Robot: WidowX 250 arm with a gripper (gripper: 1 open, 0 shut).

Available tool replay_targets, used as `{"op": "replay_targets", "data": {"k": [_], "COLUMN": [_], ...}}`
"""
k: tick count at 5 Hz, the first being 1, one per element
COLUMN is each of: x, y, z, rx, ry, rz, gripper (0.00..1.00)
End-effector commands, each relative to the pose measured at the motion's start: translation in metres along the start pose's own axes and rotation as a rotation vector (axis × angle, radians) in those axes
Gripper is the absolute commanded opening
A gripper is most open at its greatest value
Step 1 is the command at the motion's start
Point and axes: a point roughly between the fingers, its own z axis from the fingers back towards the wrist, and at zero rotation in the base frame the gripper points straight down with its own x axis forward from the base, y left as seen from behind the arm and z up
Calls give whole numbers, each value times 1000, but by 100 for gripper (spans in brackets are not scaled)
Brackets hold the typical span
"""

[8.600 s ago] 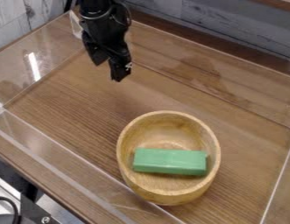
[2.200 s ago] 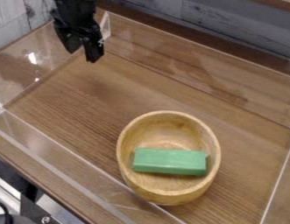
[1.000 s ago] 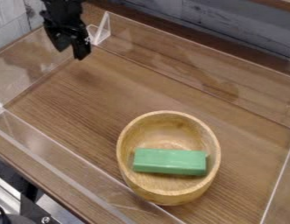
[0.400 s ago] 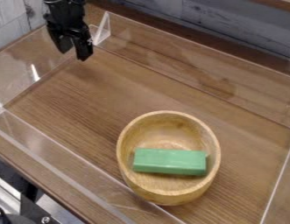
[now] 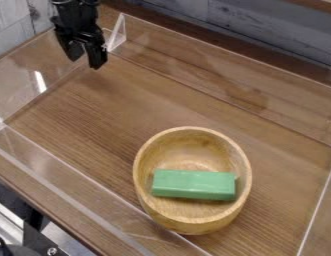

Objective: Put the green block in the brown bowl

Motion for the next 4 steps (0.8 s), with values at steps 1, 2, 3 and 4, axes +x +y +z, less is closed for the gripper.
{"op": "replay_targets", "data": {"k": [1, 2, 3, 4], "x": [13, 14, 14, 15], "y": [4, 4, 4, 3], "z": [18, 17, 17, 17], "rx": [30, 23, 17, 13], "ry": [-44, -35, -29, -25], "rz": [-1, 10, 16, 17], "gripper": [100, 100, 100, 100]}}
